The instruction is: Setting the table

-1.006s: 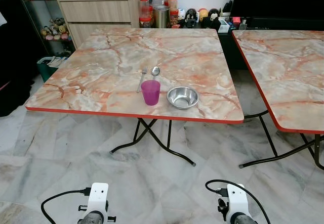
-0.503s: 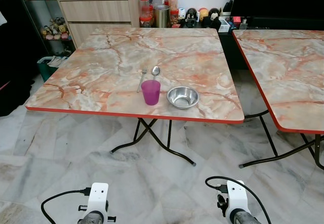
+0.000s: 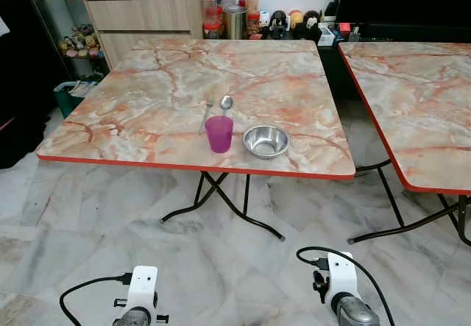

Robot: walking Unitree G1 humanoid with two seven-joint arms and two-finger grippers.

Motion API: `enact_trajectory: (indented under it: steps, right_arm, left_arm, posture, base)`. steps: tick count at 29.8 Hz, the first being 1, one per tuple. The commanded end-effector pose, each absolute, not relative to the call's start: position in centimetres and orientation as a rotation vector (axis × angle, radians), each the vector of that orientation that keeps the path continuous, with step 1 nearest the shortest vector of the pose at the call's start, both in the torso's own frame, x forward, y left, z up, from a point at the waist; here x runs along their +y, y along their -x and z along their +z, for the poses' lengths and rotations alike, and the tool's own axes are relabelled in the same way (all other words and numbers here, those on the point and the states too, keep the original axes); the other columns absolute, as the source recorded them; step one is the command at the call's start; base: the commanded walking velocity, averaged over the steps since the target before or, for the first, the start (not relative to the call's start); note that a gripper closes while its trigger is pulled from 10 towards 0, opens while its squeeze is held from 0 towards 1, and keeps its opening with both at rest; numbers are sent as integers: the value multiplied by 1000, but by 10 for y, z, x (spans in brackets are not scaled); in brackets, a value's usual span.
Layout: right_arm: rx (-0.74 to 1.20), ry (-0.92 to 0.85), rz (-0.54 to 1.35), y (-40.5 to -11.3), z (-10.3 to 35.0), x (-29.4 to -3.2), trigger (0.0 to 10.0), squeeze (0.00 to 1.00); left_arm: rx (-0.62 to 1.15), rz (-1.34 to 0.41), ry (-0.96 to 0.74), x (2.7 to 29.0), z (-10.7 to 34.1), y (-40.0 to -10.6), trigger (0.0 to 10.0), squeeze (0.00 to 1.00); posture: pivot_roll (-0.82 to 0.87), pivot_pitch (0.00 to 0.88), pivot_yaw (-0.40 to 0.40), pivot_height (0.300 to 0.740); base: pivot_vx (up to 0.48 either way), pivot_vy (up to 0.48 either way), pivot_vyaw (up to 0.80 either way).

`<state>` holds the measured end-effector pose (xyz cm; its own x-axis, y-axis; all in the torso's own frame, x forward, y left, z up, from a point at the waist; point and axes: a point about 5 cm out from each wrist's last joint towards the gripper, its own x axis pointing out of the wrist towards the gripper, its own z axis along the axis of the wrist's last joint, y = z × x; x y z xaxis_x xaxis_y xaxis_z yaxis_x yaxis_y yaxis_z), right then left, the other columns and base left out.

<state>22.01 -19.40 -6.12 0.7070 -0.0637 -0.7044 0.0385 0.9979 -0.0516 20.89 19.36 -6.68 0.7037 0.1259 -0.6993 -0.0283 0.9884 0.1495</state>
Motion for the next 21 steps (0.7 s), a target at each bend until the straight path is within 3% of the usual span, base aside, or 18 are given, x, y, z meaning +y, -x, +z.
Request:
enact_trajectory:
  steps: [1,9,21]
  right_arm:
    - [788,26,-60,-217,-63,-194,10000,0]
    - [842,34,-83,-199,-72,-200,10000,0]
    - [813,31,-70,-209,-67,-197,10000,0]
  left_arm:
    - [790,84,-137,195,-66,-211,10000,0]
    - [792,83,-140,195,-66,-210,10000,0]
    - [790,81,-138,194,-66,-211,10000,0]
  posture:
    - [80,0,27,740]
    - [80,0,27,740]
    - [76,0,27,740]
  base:
    - [0,0,0]
    - [0,0,0]
    - [0,0,0]
